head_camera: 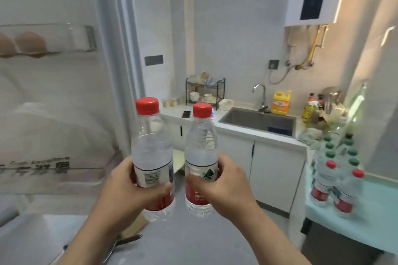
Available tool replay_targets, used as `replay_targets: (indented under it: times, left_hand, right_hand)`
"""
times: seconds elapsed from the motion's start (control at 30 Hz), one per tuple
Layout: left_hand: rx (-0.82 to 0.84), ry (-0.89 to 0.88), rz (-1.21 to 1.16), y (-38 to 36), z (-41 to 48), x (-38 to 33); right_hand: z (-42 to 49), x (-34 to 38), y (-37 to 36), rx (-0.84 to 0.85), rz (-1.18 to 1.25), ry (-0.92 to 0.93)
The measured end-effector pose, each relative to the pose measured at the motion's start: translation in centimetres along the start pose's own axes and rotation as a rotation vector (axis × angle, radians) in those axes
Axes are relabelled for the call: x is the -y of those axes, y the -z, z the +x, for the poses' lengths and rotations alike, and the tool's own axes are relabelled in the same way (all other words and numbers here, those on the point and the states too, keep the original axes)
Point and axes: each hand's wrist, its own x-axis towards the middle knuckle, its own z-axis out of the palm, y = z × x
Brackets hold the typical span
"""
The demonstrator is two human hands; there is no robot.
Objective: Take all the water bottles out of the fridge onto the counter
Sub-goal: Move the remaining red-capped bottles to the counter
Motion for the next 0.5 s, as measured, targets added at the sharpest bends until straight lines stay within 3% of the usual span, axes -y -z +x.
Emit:
replay_targets:
  times: [0.37,0.5]
  left_hand:
    - [0.457,-0.023,-0.155,-32.8,4.3,-5.6]
    - [0.574,-0.005,-0.211,-42.4,3.3,-7.1]
  right_hand:
    - [-1.9,-13.6,27.1,-0.481,-0.161,-0.232]
    - [-3.4,-17.3,34.4,-0.584,-0.2,-0.33]
